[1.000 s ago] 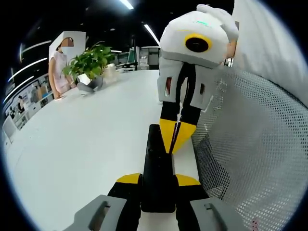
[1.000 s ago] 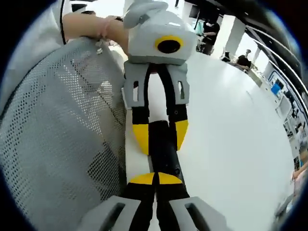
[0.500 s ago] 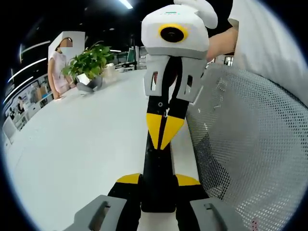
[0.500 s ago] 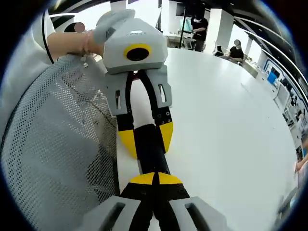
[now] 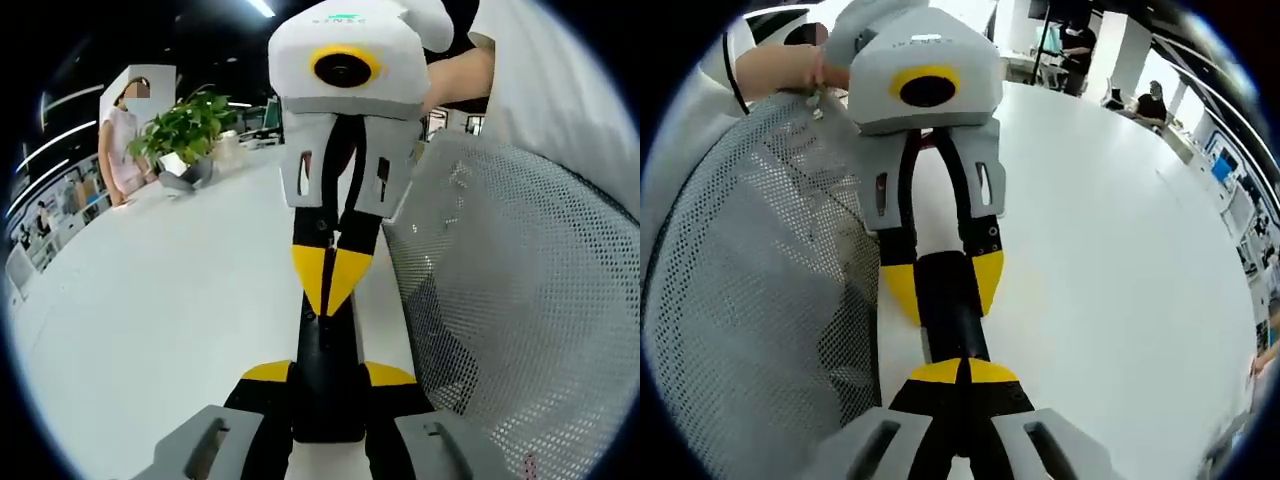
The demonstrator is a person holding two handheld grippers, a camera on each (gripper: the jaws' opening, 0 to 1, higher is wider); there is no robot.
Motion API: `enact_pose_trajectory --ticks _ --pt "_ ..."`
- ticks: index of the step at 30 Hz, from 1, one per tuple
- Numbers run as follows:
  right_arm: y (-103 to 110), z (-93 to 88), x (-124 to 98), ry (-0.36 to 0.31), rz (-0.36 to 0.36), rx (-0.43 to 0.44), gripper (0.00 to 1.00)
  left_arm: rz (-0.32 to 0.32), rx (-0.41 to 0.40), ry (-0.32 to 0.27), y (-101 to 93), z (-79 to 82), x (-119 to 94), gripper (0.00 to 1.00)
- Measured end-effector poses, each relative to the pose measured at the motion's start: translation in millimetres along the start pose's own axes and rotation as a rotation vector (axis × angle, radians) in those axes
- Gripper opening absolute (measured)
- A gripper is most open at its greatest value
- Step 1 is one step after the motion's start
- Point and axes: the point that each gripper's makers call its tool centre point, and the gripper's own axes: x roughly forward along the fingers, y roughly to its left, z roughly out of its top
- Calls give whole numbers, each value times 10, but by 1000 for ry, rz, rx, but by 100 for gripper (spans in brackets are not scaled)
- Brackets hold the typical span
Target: Press the specified remote control buttons in sequence, fully releasing each button before pressing the next.
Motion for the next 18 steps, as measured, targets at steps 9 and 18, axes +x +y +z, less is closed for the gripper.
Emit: enact_pose_trajectory --ticks 9,18 --pt "-110 -7 18 16 -19 4 0 1 1 -1 -7 -4 -5 25" --pt "-118 4 34 41 33 11 0 0 1 -1 -8 -7 -7 25"
